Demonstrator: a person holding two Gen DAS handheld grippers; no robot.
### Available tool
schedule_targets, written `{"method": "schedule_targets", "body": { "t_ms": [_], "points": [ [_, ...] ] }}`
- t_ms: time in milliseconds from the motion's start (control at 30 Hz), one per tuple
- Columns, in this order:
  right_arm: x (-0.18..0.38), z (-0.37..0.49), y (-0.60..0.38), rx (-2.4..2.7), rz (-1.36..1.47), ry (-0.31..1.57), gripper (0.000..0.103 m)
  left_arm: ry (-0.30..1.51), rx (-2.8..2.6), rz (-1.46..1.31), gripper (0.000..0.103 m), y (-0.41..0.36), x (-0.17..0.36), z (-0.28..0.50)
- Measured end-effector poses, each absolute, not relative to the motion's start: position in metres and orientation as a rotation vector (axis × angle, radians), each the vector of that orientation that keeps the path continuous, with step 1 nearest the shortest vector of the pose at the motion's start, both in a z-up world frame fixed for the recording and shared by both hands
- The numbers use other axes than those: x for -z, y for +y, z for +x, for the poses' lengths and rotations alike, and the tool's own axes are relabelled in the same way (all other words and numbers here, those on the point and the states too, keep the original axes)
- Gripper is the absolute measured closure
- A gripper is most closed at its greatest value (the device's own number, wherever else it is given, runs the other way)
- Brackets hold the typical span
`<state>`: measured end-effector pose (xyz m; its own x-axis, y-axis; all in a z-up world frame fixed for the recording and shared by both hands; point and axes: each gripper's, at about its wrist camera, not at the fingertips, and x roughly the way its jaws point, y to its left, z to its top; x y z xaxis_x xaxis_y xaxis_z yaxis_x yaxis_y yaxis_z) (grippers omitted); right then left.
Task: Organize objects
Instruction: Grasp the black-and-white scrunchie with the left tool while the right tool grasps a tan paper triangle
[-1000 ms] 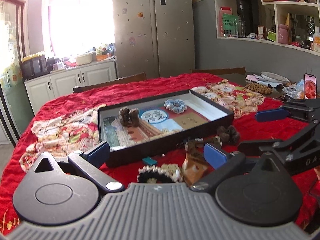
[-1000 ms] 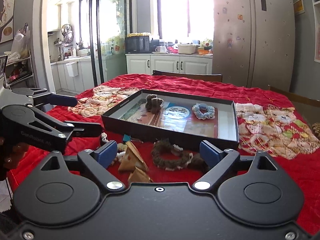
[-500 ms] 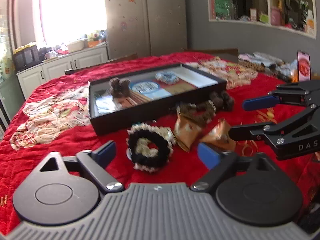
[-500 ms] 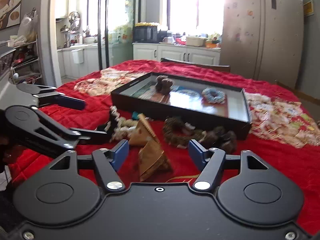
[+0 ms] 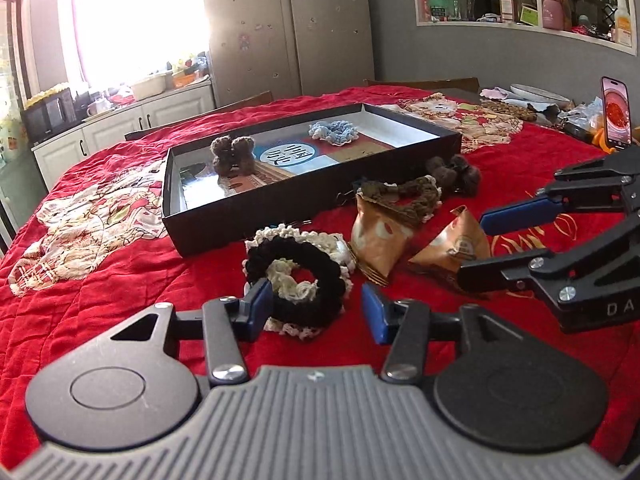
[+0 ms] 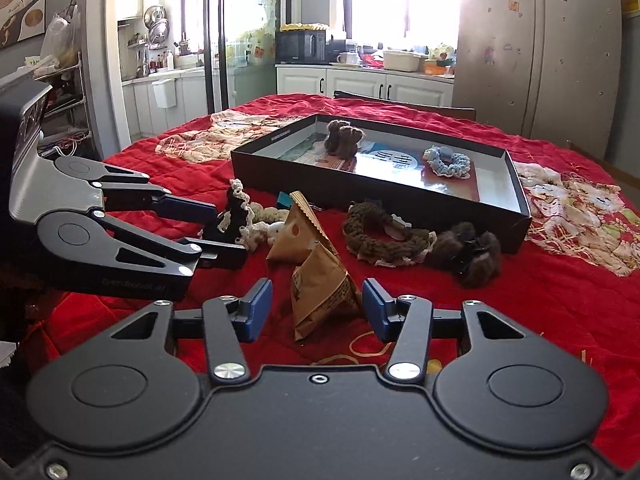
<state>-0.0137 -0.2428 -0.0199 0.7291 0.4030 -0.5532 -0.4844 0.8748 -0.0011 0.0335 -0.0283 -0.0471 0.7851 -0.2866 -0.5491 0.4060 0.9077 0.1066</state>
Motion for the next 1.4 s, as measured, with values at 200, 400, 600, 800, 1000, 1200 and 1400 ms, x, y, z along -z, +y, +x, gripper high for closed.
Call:
{"method": "schedule_targets", "body": {
  "t_ms": [200, 400, 600, 800, 1000, 1200, 1400],
  "points": [
    [0.024, -0.006, -0.239, -0.484, -0.157, 0.585, 0.055, 0.556, 0.372, 0.235, 0.049, -0.031, 0.052, 0.037],
    [0.026, -0.001, -0.233, -0.484, -0.204, 0.600, 0.055, 0.563, 0.359, 0.222, 0.060, -0.028, 0.052, 0.040],
    [0.027, 0.001, -0.237, -0.477, -0.201, 0.614, 0.063, 0.584, 0.380, 0.165, 0.069, -0.016, 0.049, 0.042],
    [0.027, 0.003, -0.240, -0.480, -0.193, 0.617, 0.067, 0.601, 0.387, 0.123, 0.076, -0.007, 0.046, 0.042],
    [0.027, 0.003, -0.241, -0.481, -0.185, 0.614, 0.070, 0.613, 0.389, 0.077, 0.081, 0.003, 0.043, 0.042],
    [0.024, 0.001, -0.244, -0.486, -0.173, 0.603, 0.075, 0.606, 0.371, 0.057, 0.087, 0.011, 0.037, 0.041],
    [0.022, 0.001, -0.246, -0.490, -0.166, 0.601, 0.075, 0.586, 0.358, 0.060, 0.088, 0.015, 0.028, 0.037]
  ]
}}
